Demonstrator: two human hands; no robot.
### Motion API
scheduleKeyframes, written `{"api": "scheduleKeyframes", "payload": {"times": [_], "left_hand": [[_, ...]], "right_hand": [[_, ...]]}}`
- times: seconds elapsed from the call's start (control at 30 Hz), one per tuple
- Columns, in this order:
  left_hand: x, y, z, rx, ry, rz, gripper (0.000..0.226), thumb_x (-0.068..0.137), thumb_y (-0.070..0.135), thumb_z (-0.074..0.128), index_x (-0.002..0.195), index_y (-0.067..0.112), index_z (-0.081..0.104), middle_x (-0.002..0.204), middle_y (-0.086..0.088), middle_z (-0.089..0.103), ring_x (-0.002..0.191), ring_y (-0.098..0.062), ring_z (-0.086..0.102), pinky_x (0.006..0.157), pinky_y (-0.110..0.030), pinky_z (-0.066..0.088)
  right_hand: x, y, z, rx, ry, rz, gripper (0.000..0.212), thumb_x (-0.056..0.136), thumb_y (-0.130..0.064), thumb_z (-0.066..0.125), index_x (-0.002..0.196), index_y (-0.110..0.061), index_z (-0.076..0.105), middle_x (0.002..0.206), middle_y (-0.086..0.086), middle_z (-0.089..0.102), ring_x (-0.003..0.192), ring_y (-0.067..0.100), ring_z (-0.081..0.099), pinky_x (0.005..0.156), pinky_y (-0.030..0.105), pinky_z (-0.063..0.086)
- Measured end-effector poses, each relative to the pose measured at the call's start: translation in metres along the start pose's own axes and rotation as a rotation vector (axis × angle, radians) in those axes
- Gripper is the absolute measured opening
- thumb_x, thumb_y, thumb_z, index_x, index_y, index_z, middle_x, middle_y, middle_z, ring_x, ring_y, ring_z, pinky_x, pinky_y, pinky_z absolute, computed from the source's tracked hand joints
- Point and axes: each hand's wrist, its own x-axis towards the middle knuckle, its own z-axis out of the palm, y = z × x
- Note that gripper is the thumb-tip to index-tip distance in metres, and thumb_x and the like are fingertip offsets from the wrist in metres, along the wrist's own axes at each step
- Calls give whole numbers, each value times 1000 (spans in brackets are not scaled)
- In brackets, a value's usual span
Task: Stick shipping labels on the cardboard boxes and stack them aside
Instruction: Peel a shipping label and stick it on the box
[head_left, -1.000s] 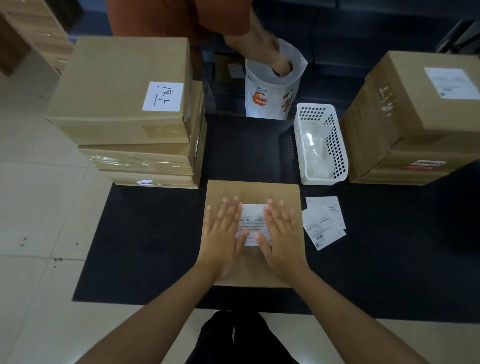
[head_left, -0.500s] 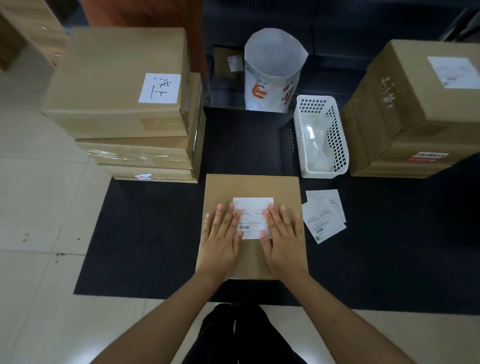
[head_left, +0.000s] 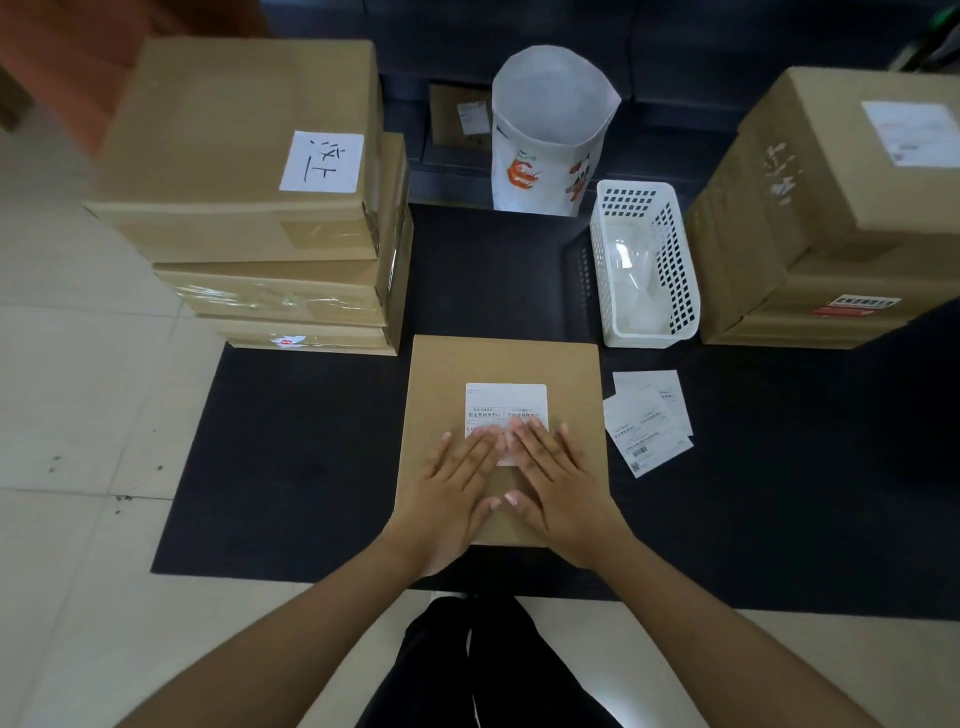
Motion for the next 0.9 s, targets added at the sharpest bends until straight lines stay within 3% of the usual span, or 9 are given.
{"api": "scheduleKeyframes", "payload": {"times": [0.17,0.23,0.37,0.53,0.73,0.8,0.9], "left_hand": [[-7,11,1,-21,28,-289,62,102,44,7,152,8,13,160,-7,10,148,-21,8,117,-45,12],[-5,12,0,-55,27,-390,65,101,47,5,152,7,9,160,-8,8,148,-22,7,117,-42,10],[-4,13,0,-67,20,-421,68,100,49,4,151,5,9,160,-11,9,148,-22,7,117,-40,10],[-5,13,2,-56,7,-422,68,100,48,5,151,4,10,160,-12,8,148,-23,7,117,-41,10],[-4,11,-3,-137,36,-405,67,99,52,8,152,11,5,161,-5,5,148,-17,-3,120,-36,1],[-9,7,-9,-289,123,-458,67,97,54,24,152,17,14,160,3,10,147,-10,-6,120,-30,-4],[-19,3,-20,-419,364,-730,65,93,51,39,148,20,29,155,4,27,147,-12,8,120,-34,6]], "right_hand": [[-7,-8,0,46,39,381,79,94,-63,13,154,-11,6,162,1,-2,148,16,-11,119,44,-5],[-6,-10,0,60,29,445,82,92,-66,13,154,-13,1,162,0,-8,147,16,-17,119,43,-8],[-7,-12,0,59,58,446,82,93,-63,17,154,-9,3,162,5,-5,148,20,-13,119,43,-5],[-7,-8,3,40,33,292,73,97,-55,21,154,-10,12,162,4,6,149,18,-3,119,45,3],[-6,-7,2,46,46,289,74,96,-57,21,154,-13,10,162,2,3,149,16,-7,119,44,-2],[-8,-9,-3,84,144,345,75,94,-58,29,153,-14,19,161,3,13,149,18,1,120,43,0],[-13,-14,-9,232,418,676,67,87,-54,47,140,-13,43,145,8,43,138,25,34,116,46,21]]}}
